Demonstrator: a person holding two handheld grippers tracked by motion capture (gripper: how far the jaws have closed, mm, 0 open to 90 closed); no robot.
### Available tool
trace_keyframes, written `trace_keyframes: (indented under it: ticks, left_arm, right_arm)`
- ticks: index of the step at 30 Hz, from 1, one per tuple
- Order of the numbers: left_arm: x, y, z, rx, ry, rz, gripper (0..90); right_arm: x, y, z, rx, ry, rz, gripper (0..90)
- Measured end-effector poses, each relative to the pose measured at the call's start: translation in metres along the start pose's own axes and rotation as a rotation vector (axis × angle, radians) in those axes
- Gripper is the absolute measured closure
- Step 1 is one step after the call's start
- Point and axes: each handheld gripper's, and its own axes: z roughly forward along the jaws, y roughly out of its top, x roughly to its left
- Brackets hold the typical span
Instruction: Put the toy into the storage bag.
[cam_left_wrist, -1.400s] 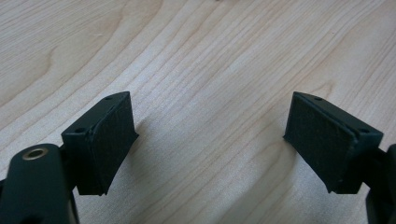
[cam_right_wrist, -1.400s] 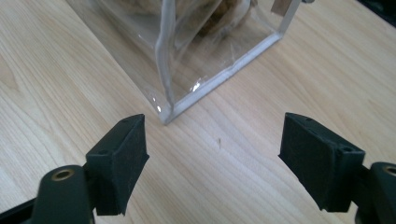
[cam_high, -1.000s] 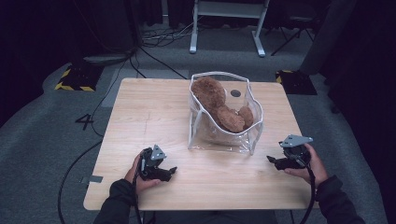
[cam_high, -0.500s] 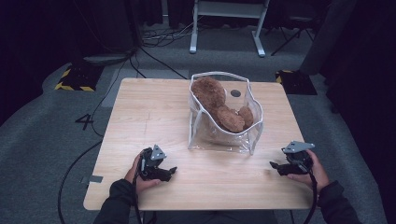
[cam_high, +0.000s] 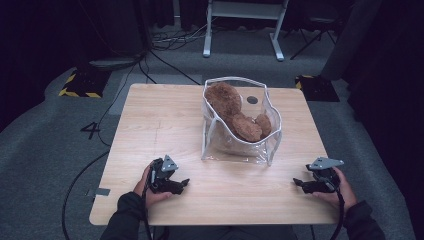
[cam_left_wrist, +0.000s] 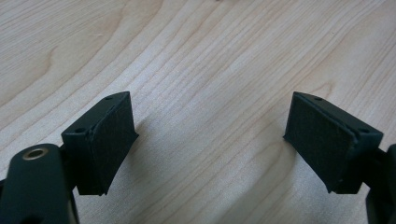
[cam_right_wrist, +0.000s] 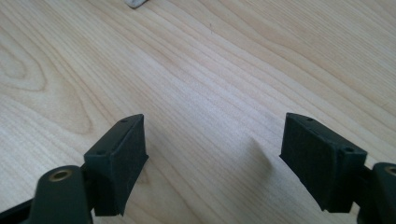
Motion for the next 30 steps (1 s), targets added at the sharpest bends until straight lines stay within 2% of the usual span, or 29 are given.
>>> trace_keyframes:
  ticks: [5,10,15,18,30]
  left_arm:
    - [0.0,0.0,0.0,0.001,0.0,0.0,16.0]
    - [0.0,0.0,0.0,0.0,0.0,0.0,16.0]
    - [0.0,0.0,0.0,0.0,0.0,0.0,16.0]
    - [0.0,0.0,0.0,0.001,0.0,-0.001,16.0]
    - [0.0,0.0,0.0,0.002,0.005,-0.003,16.0]
  right_arm:
    - [-0.005,-0.012,-0.002,-0.043,0.033,0.044,20.8]
    - [-0.008,-0.019,-0.004,-0.072,0.044,0.064,19.3]
    - [-0.012,-0.029,-0.004,-0.106,0.061,0.11,16.6]
    - [-0.014,-0.033,-0.005,-0.127,0.056,0.112,16.4]
    - [-0.014,-0.034,-0.005,-0.126,0.053,0.119,16.1]
